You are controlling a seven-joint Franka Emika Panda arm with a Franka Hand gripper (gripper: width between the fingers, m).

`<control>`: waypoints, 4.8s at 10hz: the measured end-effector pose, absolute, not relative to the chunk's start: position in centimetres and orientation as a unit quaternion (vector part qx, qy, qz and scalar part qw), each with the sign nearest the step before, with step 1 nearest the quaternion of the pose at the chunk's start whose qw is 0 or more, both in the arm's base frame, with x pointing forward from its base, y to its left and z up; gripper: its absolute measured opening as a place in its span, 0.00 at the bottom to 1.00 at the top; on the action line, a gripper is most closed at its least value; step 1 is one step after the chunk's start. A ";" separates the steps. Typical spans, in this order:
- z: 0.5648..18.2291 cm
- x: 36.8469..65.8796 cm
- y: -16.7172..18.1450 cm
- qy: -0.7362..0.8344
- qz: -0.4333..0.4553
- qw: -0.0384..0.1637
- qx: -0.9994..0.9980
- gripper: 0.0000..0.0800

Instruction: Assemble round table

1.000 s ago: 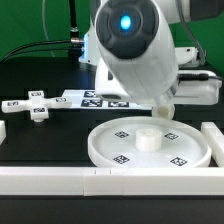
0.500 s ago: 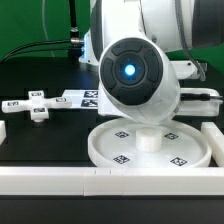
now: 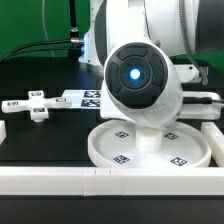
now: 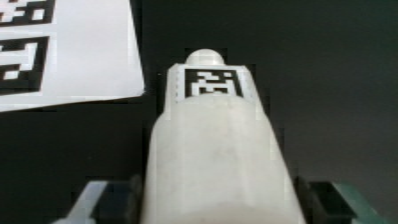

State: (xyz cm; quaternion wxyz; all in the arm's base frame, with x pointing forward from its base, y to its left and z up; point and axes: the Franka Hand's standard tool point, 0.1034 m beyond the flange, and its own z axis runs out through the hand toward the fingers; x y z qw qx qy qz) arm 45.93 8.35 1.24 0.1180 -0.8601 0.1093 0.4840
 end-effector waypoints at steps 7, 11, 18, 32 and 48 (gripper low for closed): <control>7.7 48.7 7.4 0.031 0.471 0.164 -0.866 0.51; 5.3 49.0 6.9 0.039 0.446 0.173 -0.877 0.51; 10.5 53.0 6.4 0.058 0.194 0.136 -0.970 0.51; 13.2 57.5 3.8 -0.021 -0.119 0.051 -0.991 0.51; 9.4 56.5 3.6 -0.059 -0.101 0.045 -0.992 0.51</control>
Offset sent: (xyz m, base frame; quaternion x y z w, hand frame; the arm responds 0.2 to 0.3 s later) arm 0.0069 -0.0052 0.0499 0.0051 -0.0388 -0.0611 0.9974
